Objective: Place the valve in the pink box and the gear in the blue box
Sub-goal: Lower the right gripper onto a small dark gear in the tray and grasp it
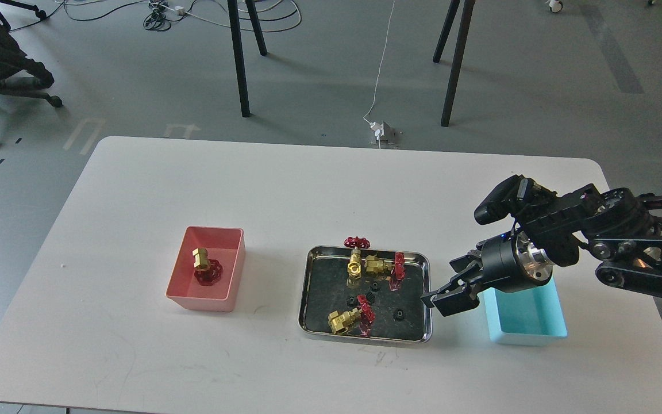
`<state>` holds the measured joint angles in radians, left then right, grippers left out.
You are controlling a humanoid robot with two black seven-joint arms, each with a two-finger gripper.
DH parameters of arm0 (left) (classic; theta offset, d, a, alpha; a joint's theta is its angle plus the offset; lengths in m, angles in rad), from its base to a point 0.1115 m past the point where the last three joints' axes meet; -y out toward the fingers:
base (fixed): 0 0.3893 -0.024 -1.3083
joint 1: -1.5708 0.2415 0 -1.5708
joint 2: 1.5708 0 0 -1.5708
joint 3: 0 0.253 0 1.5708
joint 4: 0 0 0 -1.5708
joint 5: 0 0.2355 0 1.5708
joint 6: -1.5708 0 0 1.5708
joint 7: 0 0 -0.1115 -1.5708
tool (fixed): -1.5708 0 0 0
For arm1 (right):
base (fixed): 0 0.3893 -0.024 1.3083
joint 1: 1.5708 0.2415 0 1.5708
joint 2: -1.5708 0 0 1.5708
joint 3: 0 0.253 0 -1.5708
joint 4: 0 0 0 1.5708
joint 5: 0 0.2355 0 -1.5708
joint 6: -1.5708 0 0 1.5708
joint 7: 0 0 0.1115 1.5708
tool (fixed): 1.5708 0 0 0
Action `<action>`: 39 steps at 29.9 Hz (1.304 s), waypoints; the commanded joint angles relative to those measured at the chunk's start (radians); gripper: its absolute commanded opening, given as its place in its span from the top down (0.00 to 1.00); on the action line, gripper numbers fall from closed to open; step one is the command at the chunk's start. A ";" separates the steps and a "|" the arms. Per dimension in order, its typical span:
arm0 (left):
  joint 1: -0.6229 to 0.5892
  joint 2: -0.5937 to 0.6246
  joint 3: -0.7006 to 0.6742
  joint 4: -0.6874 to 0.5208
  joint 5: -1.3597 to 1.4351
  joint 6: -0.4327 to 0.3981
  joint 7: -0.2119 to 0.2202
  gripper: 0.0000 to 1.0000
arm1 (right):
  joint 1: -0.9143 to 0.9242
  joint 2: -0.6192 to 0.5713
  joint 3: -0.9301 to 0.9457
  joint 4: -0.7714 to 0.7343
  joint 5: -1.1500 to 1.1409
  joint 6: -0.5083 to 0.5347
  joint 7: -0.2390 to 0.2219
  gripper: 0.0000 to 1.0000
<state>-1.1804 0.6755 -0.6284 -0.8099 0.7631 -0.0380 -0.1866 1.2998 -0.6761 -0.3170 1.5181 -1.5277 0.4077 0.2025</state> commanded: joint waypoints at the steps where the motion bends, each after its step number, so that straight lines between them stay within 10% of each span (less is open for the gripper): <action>1: -0.016 0.018 -0.010 -0.002 -0.004 0.009 0.001 0.01 | 0.001 0.099 -0.031 -0.090 -0.032 -0.003 0.014 0.09; 9: -0.057 0.021 -0.040 0.000 -0.004 0.026 0.009 0.01 | -0.002 0.341 -0.140 -0.303 -0.101 -0.027 0.095 0.14; 39: -0.090 0.053 -0.042 0.000 -0.004 0.058 0.009 0.01 | -0.017 0.544 -0.237 -0.464 -0.131 -0.032 0.101 0.37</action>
<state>-1.2690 0.7285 -0.6706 -0.8099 0.7592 0.0199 -0.1779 1.2840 -0.1488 -0.5546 1.0624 -1.6588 0.3757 0.3053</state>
